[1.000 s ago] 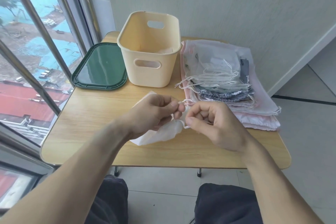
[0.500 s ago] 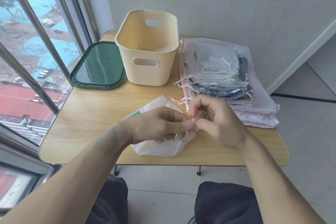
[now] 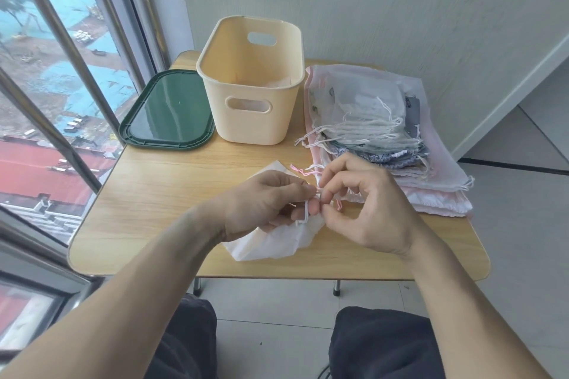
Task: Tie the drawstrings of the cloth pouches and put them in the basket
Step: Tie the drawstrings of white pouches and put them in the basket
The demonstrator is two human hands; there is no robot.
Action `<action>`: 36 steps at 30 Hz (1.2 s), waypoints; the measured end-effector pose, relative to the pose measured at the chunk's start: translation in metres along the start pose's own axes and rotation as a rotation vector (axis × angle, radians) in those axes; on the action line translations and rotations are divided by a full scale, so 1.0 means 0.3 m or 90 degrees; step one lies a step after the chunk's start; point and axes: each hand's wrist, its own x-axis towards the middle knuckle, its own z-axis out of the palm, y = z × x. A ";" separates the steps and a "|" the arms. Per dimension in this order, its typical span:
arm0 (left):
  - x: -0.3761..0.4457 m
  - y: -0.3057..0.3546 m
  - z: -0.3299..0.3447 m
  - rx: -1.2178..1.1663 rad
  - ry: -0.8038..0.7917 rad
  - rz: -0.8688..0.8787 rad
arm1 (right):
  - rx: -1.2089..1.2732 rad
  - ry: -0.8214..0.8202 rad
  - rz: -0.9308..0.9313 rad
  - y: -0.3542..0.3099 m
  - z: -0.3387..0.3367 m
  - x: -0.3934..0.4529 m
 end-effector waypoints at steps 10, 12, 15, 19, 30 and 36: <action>0.029 0.006 0.028 0.039 0.045 -0.007 | -0.032 0.081 0.046 0.004 0.021 0.020; 0.027 0.007 0.027 0.025 0.046 -0.013 | -0.020 0.090 0.027 0.004 0.018 0.019; 0.025 0.010 0.032 -0.044 0.048 -0.021 | 0.016 0.094 0.026 0.004 0.017 0.019; 0.025 0.017 0.046 -0.119 0.067 -0.052 | 0.047 0.075 0.040 0.000 0.024 0.014; 0.029 0.011 0.047 -0.193 0.078 -0.117 | 0.167 0.132 0.024 -0.015 0.055 0.018; 0.023 0.009 0.045 -0.221 0.047 -0.040 | 0.245 0.171 0.078 -0.001 0.069 0.025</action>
